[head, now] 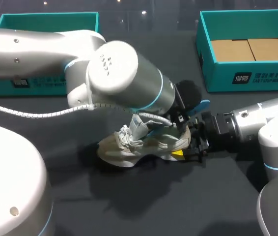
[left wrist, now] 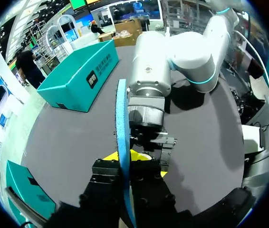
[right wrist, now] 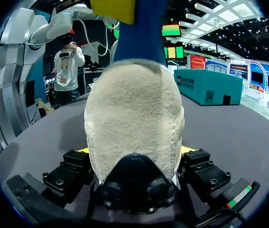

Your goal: Take the shoe out of the shoebox, open the shoe tongue, remove and reinsert the insole, then place the shoe into the shoebox

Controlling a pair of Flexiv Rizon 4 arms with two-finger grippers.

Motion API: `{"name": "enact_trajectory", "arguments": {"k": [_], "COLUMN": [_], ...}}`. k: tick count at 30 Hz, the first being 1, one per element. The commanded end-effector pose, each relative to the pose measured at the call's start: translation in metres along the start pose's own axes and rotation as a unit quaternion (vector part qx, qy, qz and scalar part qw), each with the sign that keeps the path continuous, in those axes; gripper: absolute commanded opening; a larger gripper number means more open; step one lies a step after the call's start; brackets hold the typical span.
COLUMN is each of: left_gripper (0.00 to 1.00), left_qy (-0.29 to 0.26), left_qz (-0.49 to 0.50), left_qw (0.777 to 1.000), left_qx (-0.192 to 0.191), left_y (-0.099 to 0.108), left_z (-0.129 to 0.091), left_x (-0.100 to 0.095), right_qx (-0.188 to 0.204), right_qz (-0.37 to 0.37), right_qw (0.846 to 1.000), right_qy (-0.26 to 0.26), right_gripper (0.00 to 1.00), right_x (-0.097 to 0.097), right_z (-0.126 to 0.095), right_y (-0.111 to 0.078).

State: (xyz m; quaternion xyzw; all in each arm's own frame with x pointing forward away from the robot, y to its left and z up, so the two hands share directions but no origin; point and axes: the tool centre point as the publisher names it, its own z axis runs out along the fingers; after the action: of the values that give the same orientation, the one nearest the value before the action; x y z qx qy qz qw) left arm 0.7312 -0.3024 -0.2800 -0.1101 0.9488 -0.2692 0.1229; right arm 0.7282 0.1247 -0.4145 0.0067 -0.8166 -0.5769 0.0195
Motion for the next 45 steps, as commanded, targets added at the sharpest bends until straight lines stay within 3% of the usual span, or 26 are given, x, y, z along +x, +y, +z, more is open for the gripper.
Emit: {"name": "enact_trajectory", "arguments": {"k": [1,13,20,25,26,38,39,45], "left_gripper": [0.0,0.0,0.0,0.0,0.0,0.0,0.0,0.0], "left_qy": [0.047,0.134,0.197,0.206,0.214,0.214,0.236,0.245], "left_qz": [0.003,0.025,0.052,0.058,0.057,0.057,0.045,0.02], "left_qw": [0.999,0.99,0.979,0.974,0.971,0.971,0.967,0.952], "left_qx": [-0.019,-0.032,0.021,0.072,0.085,0.085,0.088,0.183], "left_y": [-0.012,-0.048,-0.072,-0.095,-0.096,-0.096,-0.088,-0.088], "left_z": [-0.018,-0.064,-0.107,-0.16,-0.171,-0.171,-0.17,-0.211], "left_x": [-0.007,0.005,0.01,0.009,0.005,0.005,0.009,0.021], "right_qx": [0.002,0.002,0.002,0.002,0.002,0.002,0.002,0.002], "right_qz": [0.001,0.001,0.001,0.001,0.001,0.001,0.001,0.001], "right_qw": [1.0,1.0,1.0,1.0,1.0,1.0,1.0,1.0], "right_qy": [0.0,0.0,0.0,0.0,0.0,0.0,0.0,0.0], "right_gripper": [0.0,0.0,0.0,0.0,0.0,0.0,0.0,0.0], "right_x": [0.001,0.001,0.001,0.001,0.001,0.001,0.001,0.001], "right_z": [0.003,0.003,0.003,0.003,0.003,0.003,0.003,0.003], "right_y": [-0.001,-0.001,-0.001,-0.001,-0.001,-0.001,-0.001,-0.001]}}
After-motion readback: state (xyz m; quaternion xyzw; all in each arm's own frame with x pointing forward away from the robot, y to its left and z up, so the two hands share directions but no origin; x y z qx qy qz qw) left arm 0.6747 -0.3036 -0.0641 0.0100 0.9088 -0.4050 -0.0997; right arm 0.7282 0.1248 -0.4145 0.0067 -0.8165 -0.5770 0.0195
